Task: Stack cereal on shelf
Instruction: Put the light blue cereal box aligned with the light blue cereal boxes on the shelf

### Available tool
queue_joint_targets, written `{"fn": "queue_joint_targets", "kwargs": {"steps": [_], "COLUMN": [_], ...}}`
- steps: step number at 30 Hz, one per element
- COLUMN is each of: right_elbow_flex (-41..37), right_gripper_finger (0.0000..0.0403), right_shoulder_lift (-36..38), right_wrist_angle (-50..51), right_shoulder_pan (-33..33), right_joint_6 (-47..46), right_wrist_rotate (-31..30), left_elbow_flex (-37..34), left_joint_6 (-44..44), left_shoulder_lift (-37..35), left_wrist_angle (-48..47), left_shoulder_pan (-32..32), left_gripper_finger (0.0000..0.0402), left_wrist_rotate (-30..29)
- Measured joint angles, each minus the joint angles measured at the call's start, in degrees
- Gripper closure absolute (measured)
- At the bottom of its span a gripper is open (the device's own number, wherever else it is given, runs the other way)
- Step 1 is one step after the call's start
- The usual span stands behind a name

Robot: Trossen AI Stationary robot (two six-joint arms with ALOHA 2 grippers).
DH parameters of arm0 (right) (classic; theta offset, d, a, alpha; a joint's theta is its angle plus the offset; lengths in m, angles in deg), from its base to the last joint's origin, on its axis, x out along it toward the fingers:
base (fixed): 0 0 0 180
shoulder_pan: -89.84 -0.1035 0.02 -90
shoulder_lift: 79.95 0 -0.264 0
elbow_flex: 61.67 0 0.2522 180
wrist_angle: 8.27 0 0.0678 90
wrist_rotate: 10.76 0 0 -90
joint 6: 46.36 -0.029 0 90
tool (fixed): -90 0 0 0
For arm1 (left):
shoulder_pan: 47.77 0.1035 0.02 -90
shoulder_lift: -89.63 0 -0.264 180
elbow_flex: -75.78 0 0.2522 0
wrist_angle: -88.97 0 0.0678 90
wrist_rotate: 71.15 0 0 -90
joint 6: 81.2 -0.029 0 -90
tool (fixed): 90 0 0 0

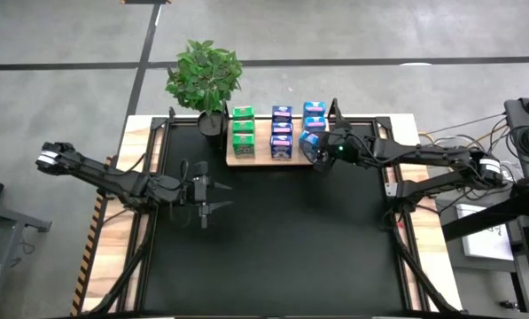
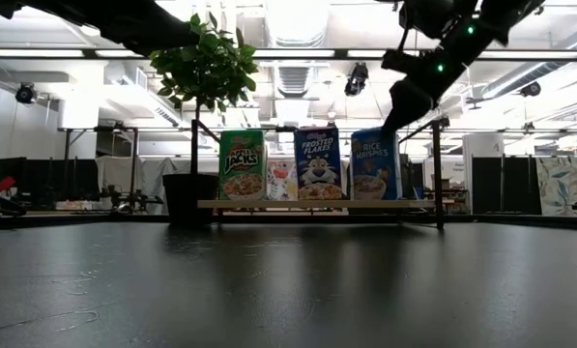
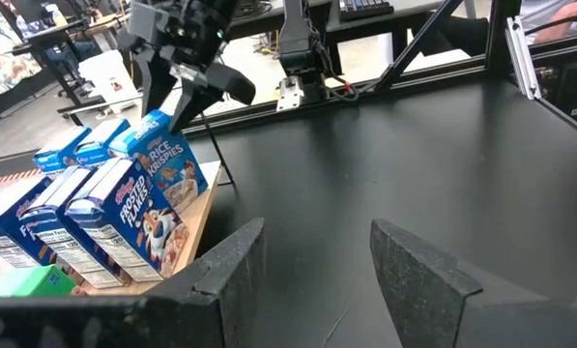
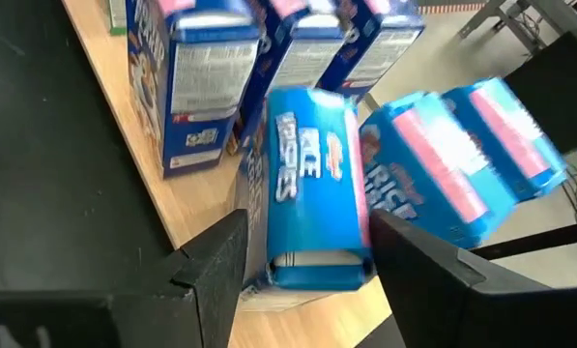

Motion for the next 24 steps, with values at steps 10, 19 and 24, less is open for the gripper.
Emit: {"fn": "queue_joint_targets", "kwargs": {"steps": [10, 19, 24], "right_elbow_flex": [11.3, 10.7, 6.0], "right_gripper_finger": [0.0211, 0.0294, 0.0346], "right_shoulder_lift": [0.0, -1.7, -5.6], "right_wrist_angle": [11.7, 9.7, 8.4], "right_shoulder_pan": [-2.7, -8.6, -9.2], "right_joint_6": [-5.8, -8.8, -10.6], "right_wrist_rotate": [0.0, 0.0, 0.0], "left_elbow_flex": [0.0, 0.0, 0.0], "left_joint_6": [-1.0, -1.0, -1.0], "left_shoulder_lift": [0.0, 0.0, 0.1], "left_wrist_angle": [0.0, -0.2, -0.3], "left_shoulder_pan": [0.0, 0.0, 0.0], "left_gripper_finger": [0.0230, 0.0230, 0.0230], "left_wrist_rotate": [0.0, 0.0, 0.0]}}
